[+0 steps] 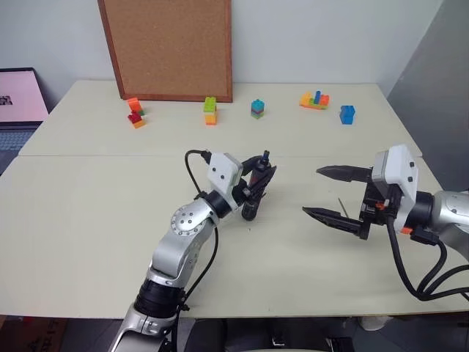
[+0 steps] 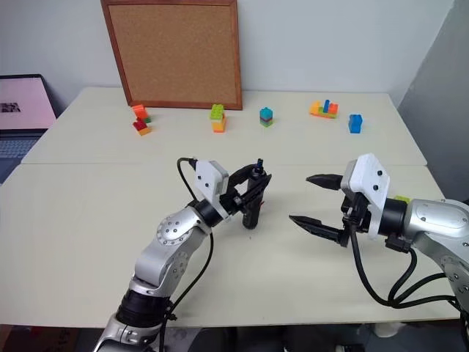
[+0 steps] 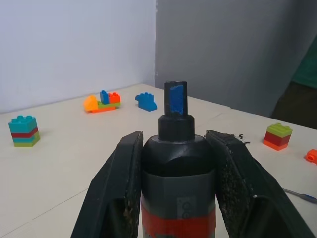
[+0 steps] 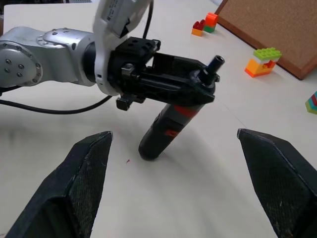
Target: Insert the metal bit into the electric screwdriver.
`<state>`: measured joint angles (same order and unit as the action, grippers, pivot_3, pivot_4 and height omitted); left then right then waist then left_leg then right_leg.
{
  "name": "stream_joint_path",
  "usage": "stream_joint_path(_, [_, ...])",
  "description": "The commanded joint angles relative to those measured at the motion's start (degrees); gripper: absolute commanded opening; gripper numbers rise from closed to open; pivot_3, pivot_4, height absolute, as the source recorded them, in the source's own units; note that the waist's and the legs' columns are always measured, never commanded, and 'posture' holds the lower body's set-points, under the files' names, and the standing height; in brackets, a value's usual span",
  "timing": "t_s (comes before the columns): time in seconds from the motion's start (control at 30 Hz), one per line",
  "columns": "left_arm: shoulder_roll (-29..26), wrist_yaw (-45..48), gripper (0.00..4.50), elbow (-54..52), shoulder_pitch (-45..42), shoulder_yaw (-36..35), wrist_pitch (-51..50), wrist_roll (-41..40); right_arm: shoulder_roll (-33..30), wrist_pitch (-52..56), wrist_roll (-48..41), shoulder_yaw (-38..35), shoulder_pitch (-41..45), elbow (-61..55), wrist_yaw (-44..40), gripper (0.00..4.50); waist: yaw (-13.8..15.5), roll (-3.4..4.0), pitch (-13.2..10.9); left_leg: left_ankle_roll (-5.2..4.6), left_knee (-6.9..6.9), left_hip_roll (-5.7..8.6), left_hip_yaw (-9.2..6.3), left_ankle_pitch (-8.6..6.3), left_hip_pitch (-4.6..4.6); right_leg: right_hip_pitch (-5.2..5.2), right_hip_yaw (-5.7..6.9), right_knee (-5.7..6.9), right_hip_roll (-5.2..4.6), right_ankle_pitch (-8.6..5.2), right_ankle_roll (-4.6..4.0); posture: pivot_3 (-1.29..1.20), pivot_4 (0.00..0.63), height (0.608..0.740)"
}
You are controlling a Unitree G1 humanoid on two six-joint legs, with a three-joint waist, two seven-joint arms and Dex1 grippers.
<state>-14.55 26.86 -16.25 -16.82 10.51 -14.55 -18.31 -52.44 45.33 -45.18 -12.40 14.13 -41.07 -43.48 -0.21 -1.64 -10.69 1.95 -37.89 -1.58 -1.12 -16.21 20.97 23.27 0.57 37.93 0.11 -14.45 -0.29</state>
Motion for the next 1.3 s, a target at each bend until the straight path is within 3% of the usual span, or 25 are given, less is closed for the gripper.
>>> stream_joint_path(0.03, [-2.76,0.15,1.64,-3.41,3.63,-2.96,-3.67,-0.93,-1.24,-1.5,1.03,-0.79,-0.41,-0.6,-0.69,4.24,-0.02,0.03,0.01,0.0,0.02,-0.01,-0.01,0.0,-0.01,0.0,0.01,0.0,0.03,0.0,-0.01,0.0,0.15,0.74])
stream_joint_path(0.23, [-5.46,-0.04,1.64,-7.72,5.96,-5.46,-6.81,-2.85,-3.03,-1.42,2.78,-0.97,-2.16,0.28,-1.1,4.24,-0.01,0.03,0.02,0.0,0.01,-0.06,-0.02,0.0,-0.06,-0.01,0.06,0.08,0.12,0.0,-0.02,0.0,0.15,0.74])
stream_joint_path(0.37, [-4.19,-1.08,1.64,-7.37,5.28,-3.78,-6.5,-1.77,-3.54,0.72,3.77,-1.24,-2.43,2.26,0.96,4.24,0.0,0.03,0.02,0.0,0.0,-0.04,-0.03,0.0,-0.08,-0.02,0.09,0.08,0.12,0.05,-0.04,0.0,0.15,0.74])
stream_joint_path(0.5, [-2.83,-0.53,1.64,-7.46,4.7,-0.79,-4.54,-0.02,-4.01,7.08,10.33,0.52,-2.22,5.81,10.5,4.24,0.11,0.03,0.03,0.0,0.0,-0.01,-0.01,0.0,-0.04,-0.03,0.05,0.05,0.27,0.06,-0.04,0.0,0.15,0.74])
stream_joint_path(0.57, [-2.12,-0.59,1.64,-7.23,4.47,-0.2,-4.06,0.47,-4.64,13.36,9.47,0.0,-2.68,6.44,12.48,4.24,0.15,0.07,0.05,0.0,0.0,-0.03,0.03,0.0,-0.03,-0.02,-0.01,0.03,0.26,0.06,-0.05,0.0,0.15,0.74])
stream_joint_path(0.9, [0.6,0.87,1.64,-4.07,3.98,2.64,1.37,3.93,1.05,37.37,9.67,2.72,3.63,12.21,22.66,4.24,0.09,0.08,0.06,-0.01,0.0,-0.02,0.06,-0.01,0.02,-0.01,-0.04,-0.05,0.25,0.04,-0.06,0.0,0.15,0.74])
stream_joint_path(1.07, [1.41,0.75,1.64,-3.48,4.05,2.88,2.35,4.97,6.35,43.47,12.09,4.05,9.11,19.0,25.28,4.24,0.12,0.11,0.08,-0.01,0.02,-0.01,0.04,-0.01,0.02,0.0,0.0,-0.04,0.28,0.04,-0.06,0.0,0.15,0.74])
stream_joint_path(1.3, [1.65,0.31,1.64,-3.64,4.93,2.82,3.03,5.82,7.86,45.06,15.42,8.18,13.65,26.6,25.96,4.24,0.19,0.15,0.1,-0.06,0.02,-0.01,0.07,-0.03,0.1,0.03,-0.03,-0.13,0.28,0.04,-0.06,0.0,0.15,0.74])
